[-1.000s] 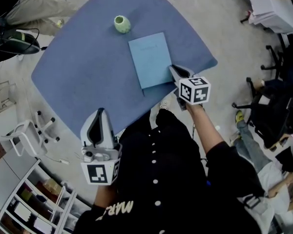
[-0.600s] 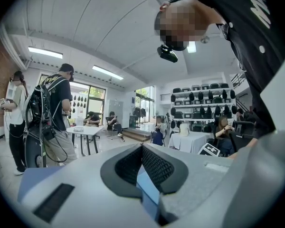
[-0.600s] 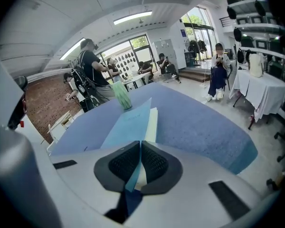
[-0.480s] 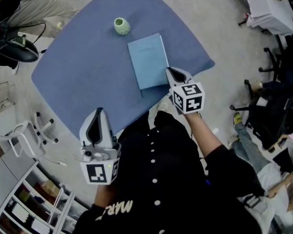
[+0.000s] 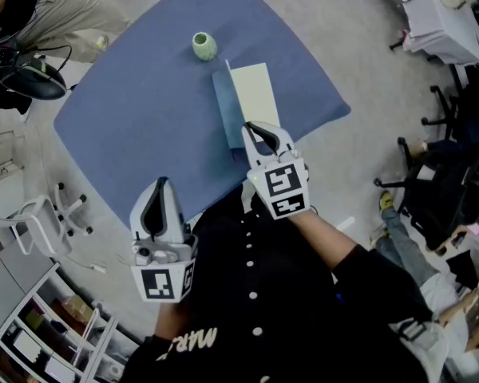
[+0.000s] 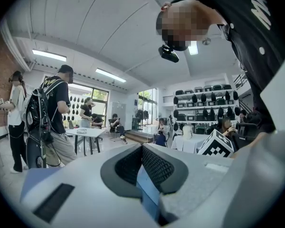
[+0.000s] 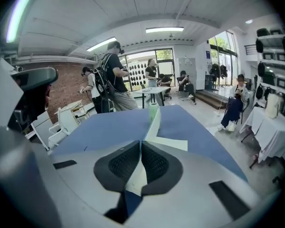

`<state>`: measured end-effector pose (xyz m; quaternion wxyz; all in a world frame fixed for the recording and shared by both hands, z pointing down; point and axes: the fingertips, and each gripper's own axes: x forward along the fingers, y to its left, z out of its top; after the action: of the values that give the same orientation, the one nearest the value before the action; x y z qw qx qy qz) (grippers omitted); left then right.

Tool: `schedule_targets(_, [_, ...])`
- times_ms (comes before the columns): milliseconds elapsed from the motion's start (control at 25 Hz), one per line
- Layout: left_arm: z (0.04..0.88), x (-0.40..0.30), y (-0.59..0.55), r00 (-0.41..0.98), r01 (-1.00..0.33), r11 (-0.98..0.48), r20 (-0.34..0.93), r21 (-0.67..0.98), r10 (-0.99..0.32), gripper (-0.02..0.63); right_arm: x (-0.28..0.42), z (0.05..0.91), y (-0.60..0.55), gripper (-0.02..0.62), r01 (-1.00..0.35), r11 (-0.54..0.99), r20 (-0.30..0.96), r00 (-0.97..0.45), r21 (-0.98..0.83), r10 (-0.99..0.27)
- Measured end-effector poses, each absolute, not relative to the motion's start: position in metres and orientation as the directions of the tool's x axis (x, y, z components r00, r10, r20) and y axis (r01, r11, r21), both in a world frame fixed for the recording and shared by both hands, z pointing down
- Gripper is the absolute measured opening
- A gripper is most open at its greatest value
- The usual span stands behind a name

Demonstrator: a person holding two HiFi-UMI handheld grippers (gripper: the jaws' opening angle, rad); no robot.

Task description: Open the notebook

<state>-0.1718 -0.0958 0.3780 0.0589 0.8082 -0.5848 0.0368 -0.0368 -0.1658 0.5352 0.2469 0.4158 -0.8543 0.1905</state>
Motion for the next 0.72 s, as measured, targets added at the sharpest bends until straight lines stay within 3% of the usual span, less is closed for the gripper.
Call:
schedule_targets(400, [0.37,-0.201,-0.087,0.259,-0.966,-0.256,0.123,0.041,-0.958,0.003,-0.136,0.529,-0.146,0.035,-0.72,0.694,0.543,-0.594,-0.03,-0.593])
schedule_targets(720, [0.387,-0.246,-0.076,0.141,-0.989,-0.133,0.161,0.058,-0.977,0.003,-0.186,0.559,-0.134,0.032,-0.684,0.725,0.548,-0.576,0.085,-0.607])
